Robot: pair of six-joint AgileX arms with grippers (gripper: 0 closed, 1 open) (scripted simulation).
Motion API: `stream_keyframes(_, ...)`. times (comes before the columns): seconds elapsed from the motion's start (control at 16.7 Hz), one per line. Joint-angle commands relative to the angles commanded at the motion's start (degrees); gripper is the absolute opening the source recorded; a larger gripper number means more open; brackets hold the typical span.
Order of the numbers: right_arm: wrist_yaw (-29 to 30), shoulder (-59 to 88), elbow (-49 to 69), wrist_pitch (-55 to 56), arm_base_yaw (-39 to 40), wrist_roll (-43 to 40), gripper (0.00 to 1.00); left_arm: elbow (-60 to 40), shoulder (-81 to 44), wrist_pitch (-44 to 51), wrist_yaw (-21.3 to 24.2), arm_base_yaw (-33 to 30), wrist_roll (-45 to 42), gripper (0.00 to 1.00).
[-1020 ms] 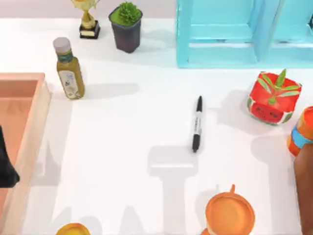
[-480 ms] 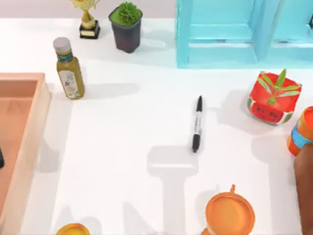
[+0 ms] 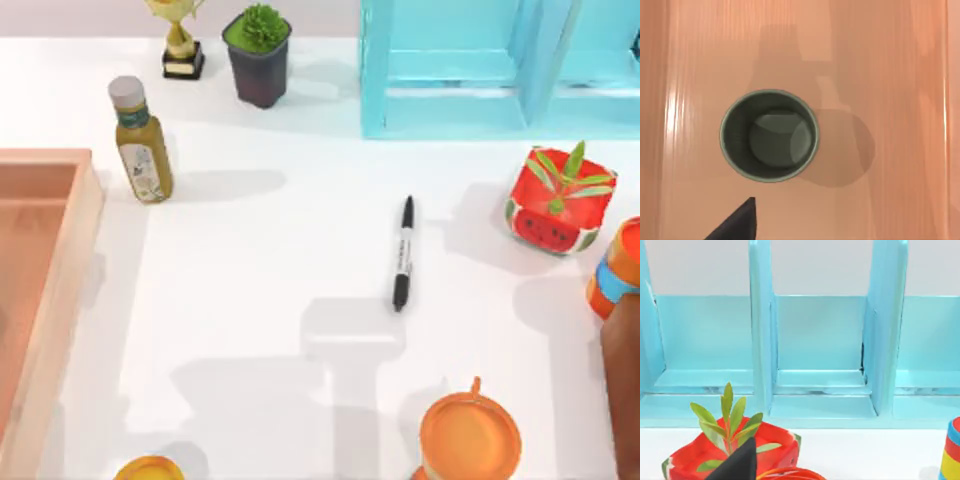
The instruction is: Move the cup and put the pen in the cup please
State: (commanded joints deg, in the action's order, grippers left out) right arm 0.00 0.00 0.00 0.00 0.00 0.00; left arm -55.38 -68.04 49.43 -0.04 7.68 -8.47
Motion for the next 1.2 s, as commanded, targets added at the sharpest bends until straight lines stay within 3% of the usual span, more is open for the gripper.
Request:
stream_keyframes(0.3,0.00,0.00,0.00,0.00,0.00,0.00,1.00,-18.38,-21.20,15.77,-0.03,2.46,-2.84,1.00)
stream_keyframes(0.54,0.00,0.00,0.00,0.00,0.00,0.00,1.00,-27.49,-31.27,22.85,-0.07,3.62,-4.21,1.00)
stream_keyframes(1.02,0.00,0.00,0.00,0.00,0.00,0.00,1.00,-28.94,-32.91,23.89,-0.08,3.56,-4.40,1.00)
stream_keyframes(1.2,0.00,0.00,0.00,0.00,0.00,0.00,1.00,-25.65,-33.84,20.04,-0.07,3.74,-4.38,1.00)
